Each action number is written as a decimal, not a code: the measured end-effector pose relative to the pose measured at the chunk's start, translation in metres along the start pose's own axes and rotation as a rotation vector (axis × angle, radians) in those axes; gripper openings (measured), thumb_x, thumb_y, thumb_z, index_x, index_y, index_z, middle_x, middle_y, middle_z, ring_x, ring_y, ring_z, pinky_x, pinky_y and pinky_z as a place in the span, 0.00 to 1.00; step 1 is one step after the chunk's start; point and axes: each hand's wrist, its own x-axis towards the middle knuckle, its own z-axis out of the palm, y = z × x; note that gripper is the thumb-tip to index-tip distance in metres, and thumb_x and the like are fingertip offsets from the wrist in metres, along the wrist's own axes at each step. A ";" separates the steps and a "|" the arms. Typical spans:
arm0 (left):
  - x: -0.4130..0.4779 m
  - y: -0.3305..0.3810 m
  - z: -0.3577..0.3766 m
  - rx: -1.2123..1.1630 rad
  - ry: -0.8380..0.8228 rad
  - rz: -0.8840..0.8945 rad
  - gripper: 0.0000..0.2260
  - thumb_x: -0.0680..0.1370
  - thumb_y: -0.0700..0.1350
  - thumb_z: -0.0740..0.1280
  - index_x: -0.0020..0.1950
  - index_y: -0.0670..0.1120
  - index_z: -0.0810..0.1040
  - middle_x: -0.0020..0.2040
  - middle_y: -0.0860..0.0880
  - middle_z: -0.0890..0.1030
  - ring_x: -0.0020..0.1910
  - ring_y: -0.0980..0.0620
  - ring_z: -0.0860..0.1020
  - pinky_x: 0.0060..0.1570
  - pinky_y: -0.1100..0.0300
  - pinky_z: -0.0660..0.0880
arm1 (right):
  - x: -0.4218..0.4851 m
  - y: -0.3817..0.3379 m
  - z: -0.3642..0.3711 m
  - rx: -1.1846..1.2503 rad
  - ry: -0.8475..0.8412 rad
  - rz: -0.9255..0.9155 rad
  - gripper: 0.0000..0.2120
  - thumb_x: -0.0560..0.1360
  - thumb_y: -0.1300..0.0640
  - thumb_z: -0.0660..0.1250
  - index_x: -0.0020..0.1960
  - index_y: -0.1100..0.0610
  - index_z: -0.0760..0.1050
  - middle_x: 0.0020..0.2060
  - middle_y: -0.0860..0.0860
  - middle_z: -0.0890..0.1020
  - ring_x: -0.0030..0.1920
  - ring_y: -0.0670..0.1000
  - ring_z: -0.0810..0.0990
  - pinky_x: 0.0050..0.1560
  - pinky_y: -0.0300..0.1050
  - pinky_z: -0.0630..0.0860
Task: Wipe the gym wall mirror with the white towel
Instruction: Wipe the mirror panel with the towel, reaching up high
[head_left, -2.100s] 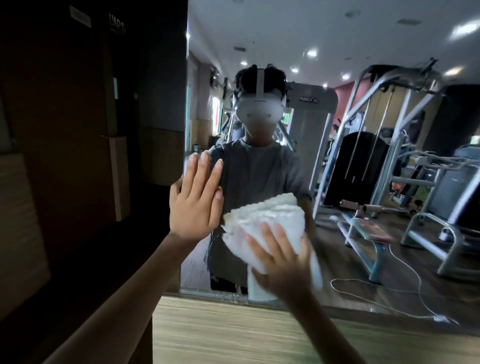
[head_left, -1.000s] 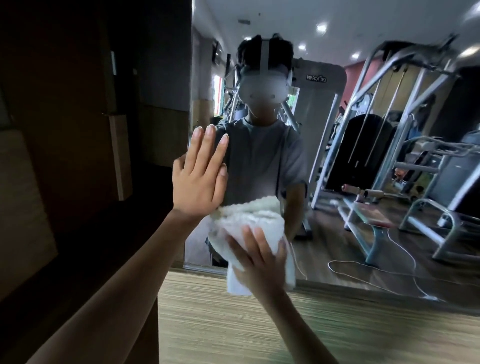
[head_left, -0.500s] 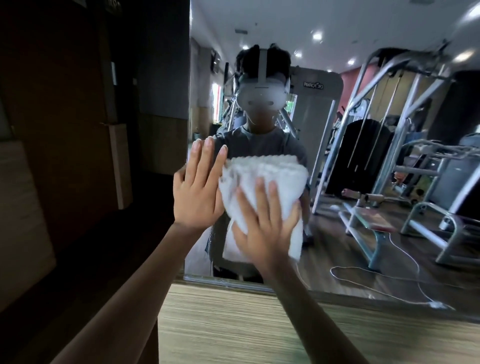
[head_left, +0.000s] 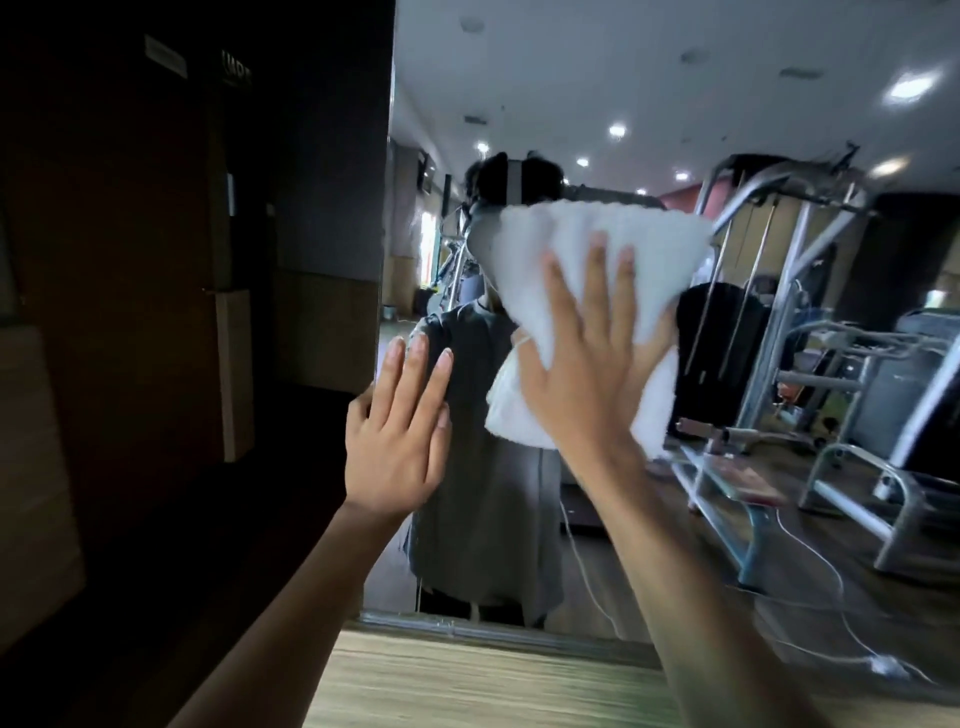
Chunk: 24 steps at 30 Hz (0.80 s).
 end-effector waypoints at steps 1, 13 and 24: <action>0.000 -0.002 0.001 -0.008 0.005 0.009 0.25 0.83 0.46 0.57 0.81 0.47 0.60 0.79 0.42 0.63 0.80 0.45 0.57 0.51 0.50 0.70 | -0.008 -0.008 0.001 -0.021 -0.027 -0.088 0.33 0.74 0.45 0.60 0.78 0.49 0.62 0.79 0.56 0.60 0.79 0.58 0.58 0.73 0.67 0.53; 0.100 -0.012 -0.030 0.016 -0.031 0.010 0.22 0.80 0.50 0.58 0.74 0.47 0.68 0.71 0.36 0.70 0.69 0.37 0.66 0.64 0.41 0.67 | 0.050 0.087 -0.025 -0.040 -0.072 -0.024 0.32 0.75 0.42 0.55 0.79 0.47 0.60 0.80 0.52 0.56 0.79 0.56 0.55 0.72 0.71 0.51; 0.156 -0.009 -0.027 0.012 0.002 -0.051 0.24 0.83 0.50 0.53 0.79 0.48 0.64 0.80 0.39 0.58 0.79 0.41 0.55 0.72 0.45 0.56 | 0.061 0.076 -0.018 -0.149 -0.049 -0.626 0.35 0.71 0.43 0.60 0.78 0.47 0.63 0.80 0.53 0.60 0.79 0.56 0.59 0.70 0.68 0.57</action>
